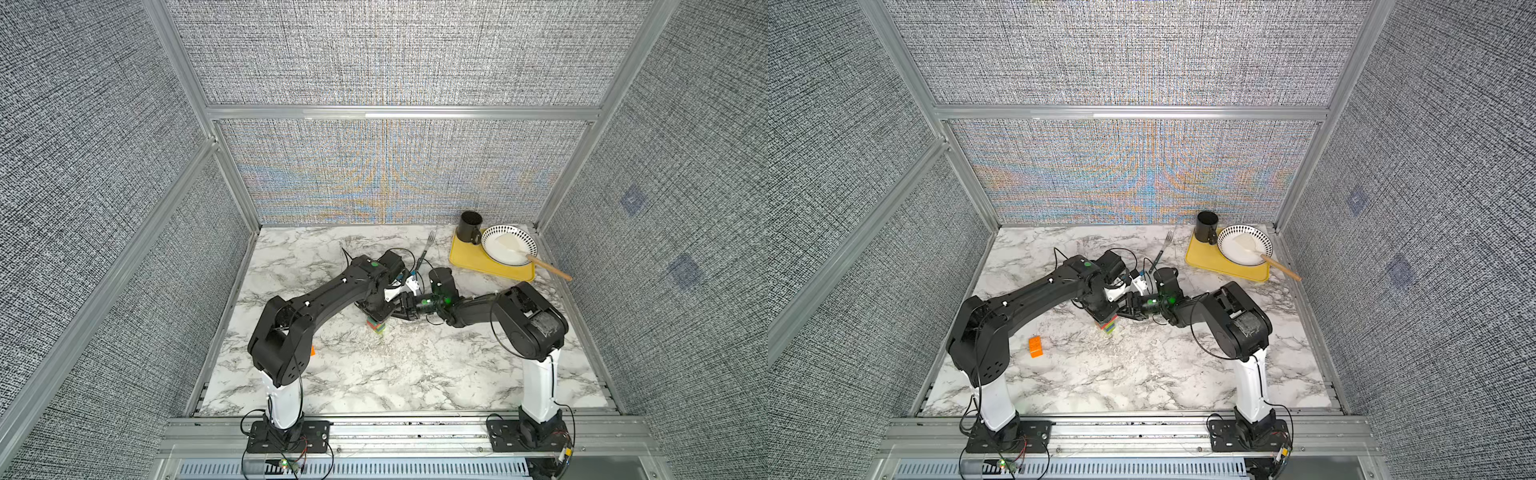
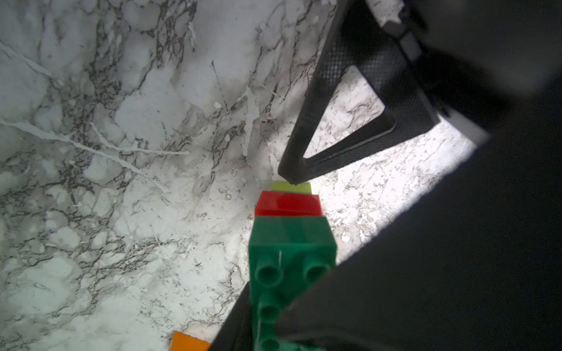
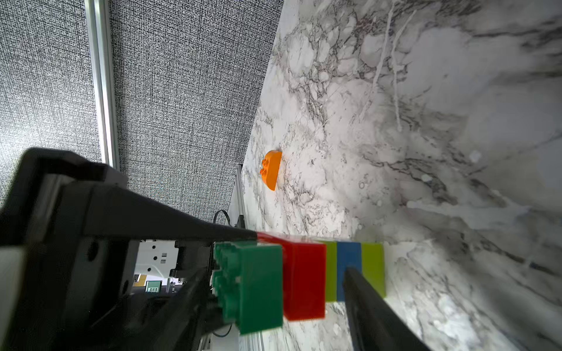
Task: Assemble an ice cream with lego
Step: Assemble the lego brick with the lego brick.
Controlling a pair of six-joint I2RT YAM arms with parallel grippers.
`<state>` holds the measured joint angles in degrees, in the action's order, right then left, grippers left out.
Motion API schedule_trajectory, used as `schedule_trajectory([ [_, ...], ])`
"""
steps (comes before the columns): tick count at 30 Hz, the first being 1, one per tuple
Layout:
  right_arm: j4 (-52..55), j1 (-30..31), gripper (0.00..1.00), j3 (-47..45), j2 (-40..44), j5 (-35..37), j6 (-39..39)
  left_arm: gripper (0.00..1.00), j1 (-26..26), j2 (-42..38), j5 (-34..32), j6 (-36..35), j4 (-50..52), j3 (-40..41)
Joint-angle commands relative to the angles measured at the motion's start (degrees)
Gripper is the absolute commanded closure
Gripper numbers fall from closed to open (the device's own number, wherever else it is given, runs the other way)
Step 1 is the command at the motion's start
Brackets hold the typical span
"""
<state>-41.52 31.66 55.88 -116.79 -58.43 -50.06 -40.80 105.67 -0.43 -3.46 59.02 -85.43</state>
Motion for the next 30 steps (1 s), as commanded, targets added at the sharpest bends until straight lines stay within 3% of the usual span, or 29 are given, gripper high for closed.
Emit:
schedule_trajectory([
  [1,-0.2,0.5,0.3,0.6,-0.2,-1.3,1.1,0.98,0.4,0.9,-0.3,0.1,-0.6,0.5],
  [13,0.2,1.2,0.42,0.7,-1.2,-1.6,1.1,0.96,1.1,0.8,5.7,0.0,-2.9,5.2],
  [20,0.7,1.2,0.56,0.6,-1.9,-1.2,1.4,0.9,1.1,2.5,6.4,0.1,-2.8,5.6],
  [24,3.1,1.2,0.64,0.9,-1.9,-0.2,3.0,0.86,1.0,2.5,6.8,0.4,-2.8,5.3],
  [30,5.6,1.2,0.66,1.4,-2.1,1.0,4.9,0.69,1.1,0.3,7.2,1.7,-3.9,4.2],
])
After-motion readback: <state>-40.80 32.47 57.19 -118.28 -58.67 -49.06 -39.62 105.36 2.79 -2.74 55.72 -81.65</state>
